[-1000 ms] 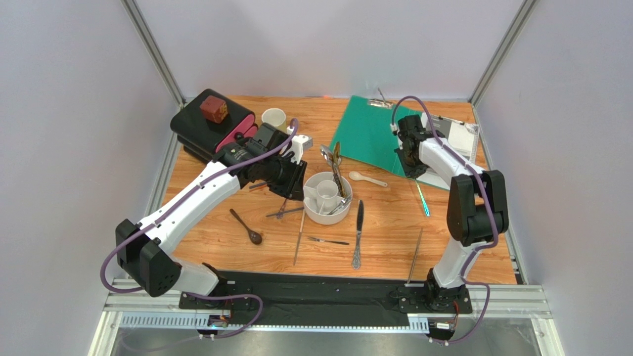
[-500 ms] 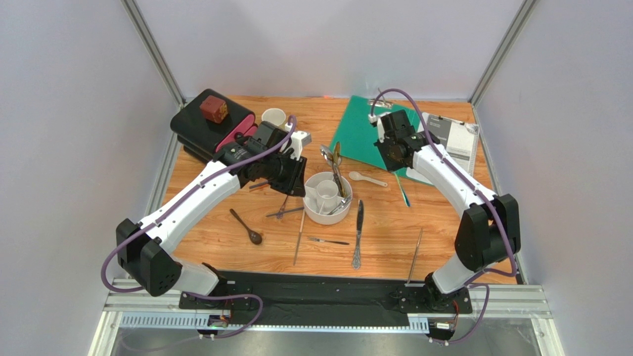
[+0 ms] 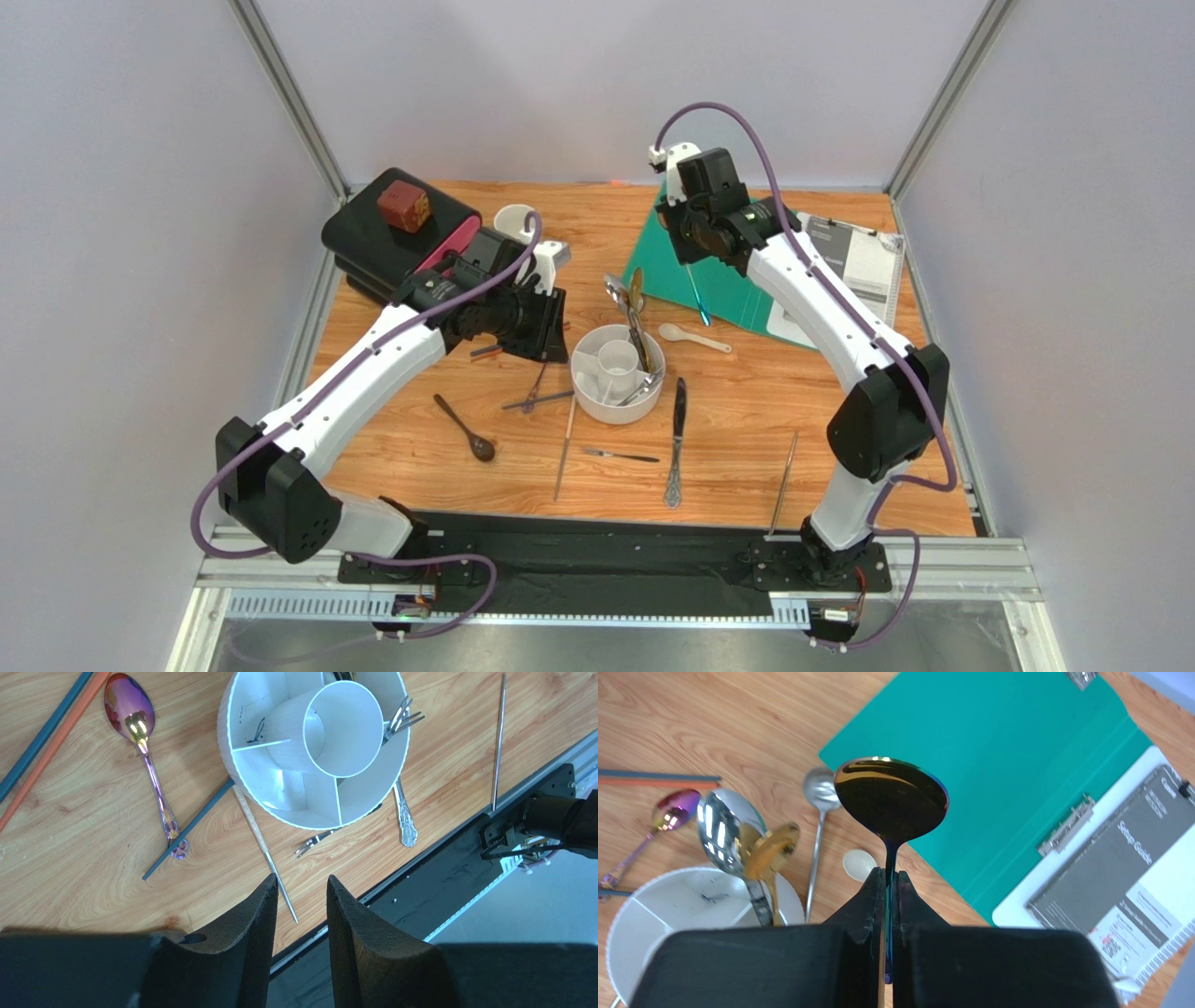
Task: Sort the eating utensils into containers
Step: Pick up the spoon from the center of the board, then place the spoon in the storage box.
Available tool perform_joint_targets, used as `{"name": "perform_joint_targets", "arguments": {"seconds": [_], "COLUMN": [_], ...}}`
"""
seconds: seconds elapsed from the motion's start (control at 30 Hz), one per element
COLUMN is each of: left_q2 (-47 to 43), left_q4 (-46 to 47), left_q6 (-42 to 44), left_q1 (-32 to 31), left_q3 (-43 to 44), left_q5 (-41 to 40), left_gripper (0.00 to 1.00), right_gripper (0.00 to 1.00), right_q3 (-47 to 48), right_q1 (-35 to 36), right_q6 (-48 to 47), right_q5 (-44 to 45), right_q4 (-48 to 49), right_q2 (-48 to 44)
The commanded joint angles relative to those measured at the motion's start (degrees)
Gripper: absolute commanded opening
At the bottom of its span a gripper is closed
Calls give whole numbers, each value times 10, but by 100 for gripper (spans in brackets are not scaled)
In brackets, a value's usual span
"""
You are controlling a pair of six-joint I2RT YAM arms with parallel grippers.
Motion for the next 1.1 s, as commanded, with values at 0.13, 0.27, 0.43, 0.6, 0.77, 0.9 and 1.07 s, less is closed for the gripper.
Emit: {"name": "perform_joint_targets", "arguments": {"seconds": [0.13, 0.27, 0.43, 0.6, 0.77, 0.9, 1.07], "left_q2": [-35, -35, -35, -35, -40, -43, -45], "left_q4": [12, 14, 18, 20, 19, 16, 15], "left_q6": [-9, -10, -11, -12, -11, -8, -9], "left_q1": [7, 9, 9, 9, 9, 9, 9], "left_q3": [-11, -18, -22, -27, -35, -36, -37], "left_q5": [-9, -8, -2, 0, 1, 0, 0], "left_gripper": [38, 38, 38, 38, 38, 38, 38], "right_gripper": [0, 0, 0, 0, 0, 0, 0], "right_q3": [44, 25, 25, -15, -63, -97, -122], "right_q1": [43, 64, 73, 83, 94, 102, 114], "right_q6": [71, 88, 100, 120, 134, 142, 147], "right_q5": [-10, -8, -11, -5, 1, 8, 17], "right_q4": [24, 49, 49, 78, 104, 134, 141], "right_q2": [31, 24, 28, 17, 9, -1, -8]}}
